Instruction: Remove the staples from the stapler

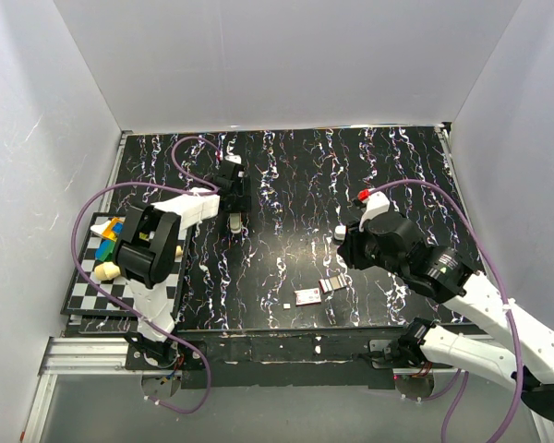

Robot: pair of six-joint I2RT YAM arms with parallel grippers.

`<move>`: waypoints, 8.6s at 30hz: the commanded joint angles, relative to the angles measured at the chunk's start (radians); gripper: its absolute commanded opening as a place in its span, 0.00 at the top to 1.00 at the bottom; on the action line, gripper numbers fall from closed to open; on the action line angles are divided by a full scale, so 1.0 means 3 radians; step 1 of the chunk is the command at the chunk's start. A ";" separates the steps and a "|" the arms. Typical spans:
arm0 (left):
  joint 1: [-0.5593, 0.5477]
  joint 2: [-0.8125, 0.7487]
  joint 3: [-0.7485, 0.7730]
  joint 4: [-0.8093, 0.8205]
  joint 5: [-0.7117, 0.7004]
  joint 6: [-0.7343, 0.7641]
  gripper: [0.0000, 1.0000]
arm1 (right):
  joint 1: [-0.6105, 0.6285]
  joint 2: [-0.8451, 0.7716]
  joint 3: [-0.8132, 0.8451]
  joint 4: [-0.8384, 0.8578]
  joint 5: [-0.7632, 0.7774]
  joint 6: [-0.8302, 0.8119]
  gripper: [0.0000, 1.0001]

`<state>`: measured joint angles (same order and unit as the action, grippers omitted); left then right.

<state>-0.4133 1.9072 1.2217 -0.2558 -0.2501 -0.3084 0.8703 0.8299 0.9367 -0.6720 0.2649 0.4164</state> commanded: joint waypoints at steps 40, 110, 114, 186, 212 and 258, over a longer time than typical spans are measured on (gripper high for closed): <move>-0.0954 0.0765 0.2032 -0.0375 0.1682 -0.0225 0.94 | -0.1709 0.0817 -0.0647 0.0644 -0.0438 0.0688 0.99; -0.1521 0.0848 0.1440 -0.0149 0.1504 -0.0394 1.00 | -0.2288 0.2562 0.0222 0.1069 -0.0607 0.0688 0.99; -0.1511 0.0725 0.1440 -0.0343 0.1228 -0.0266 0.90 | -0.2303 0.2348 0.0155 0.0921 -0.0434 0.0719 0.99; -0.1849 0.1855 0.3327 -0.0932 0.0890 0.0824 0.24 | -0.2313 -0.0430 -0.0448 0.0026 -0.1042 0.0305 0.57; -0.1859 0.1875 0.3301 -0.0937 0.0885 0.0813 0.84 | -0.2313 -0.0470 -0.0489 0.0041 -0.1144 0.0315 0.70; -0.1593 -0.2031 0.0290 -0.0605 0.3251 0.0757 1.00 | -0.2022 -0.0179 0.0738 -0.0480 -0.3434 -0.0748 0.52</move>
<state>-0.9222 1.3941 1.3586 -0.4980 0.5602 -0.0422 0.2127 0.7586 1.1110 -0.7925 -0.6666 0.2798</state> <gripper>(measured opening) 0.329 0.479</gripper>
